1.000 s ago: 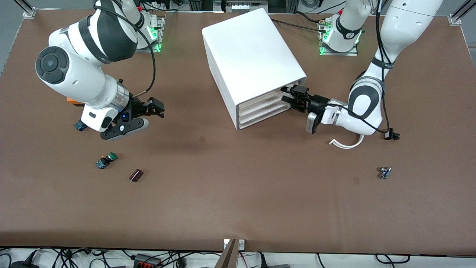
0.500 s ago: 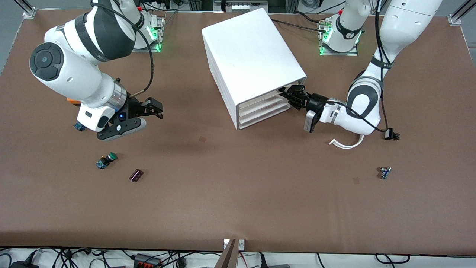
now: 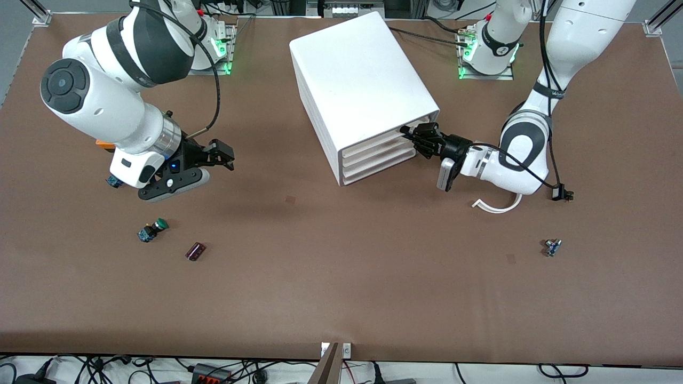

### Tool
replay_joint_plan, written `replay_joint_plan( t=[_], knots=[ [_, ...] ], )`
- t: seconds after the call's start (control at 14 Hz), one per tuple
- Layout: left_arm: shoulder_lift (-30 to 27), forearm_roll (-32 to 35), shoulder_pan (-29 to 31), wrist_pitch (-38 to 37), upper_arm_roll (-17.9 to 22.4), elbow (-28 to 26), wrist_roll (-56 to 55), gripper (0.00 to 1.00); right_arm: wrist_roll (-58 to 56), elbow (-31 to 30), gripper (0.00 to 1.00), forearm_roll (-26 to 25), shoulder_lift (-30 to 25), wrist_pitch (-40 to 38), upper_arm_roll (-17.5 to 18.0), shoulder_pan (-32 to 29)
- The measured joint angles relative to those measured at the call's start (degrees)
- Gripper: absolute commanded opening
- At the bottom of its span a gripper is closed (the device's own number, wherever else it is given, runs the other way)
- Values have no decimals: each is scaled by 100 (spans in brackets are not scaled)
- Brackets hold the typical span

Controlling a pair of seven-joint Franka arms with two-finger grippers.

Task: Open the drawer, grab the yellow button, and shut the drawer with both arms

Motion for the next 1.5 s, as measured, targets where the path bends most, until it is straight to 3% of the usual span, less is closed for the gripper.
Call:
replay_joint_plan(
  t=[0.43,0.79,0.86,1.0,1.29,1.5],
  knots=[
    [629,101,179,-77,204,928,-7,1,10,584,100,14,454,222,24,440],
    [794,344,191,-106,370,1414,-53,4,754,683,100,19,732,1082,42,1172],
    [804,354,188,-101,391,1452,-54,11,1037,684,100,17,768,1246,42,1370],
    [834,363,188,-99,473,1540,-55,99,1549,695,100,-34,838,1528,40,1714],
    [861,452,187,9,576,1588,-76,100,2615,1135,100,-656,1208,1622,40,2293],
    [737,896,201,14,691,1777,-508,100,3510,1669,100,-1276,1751,1638,33,2859]
  ],
)
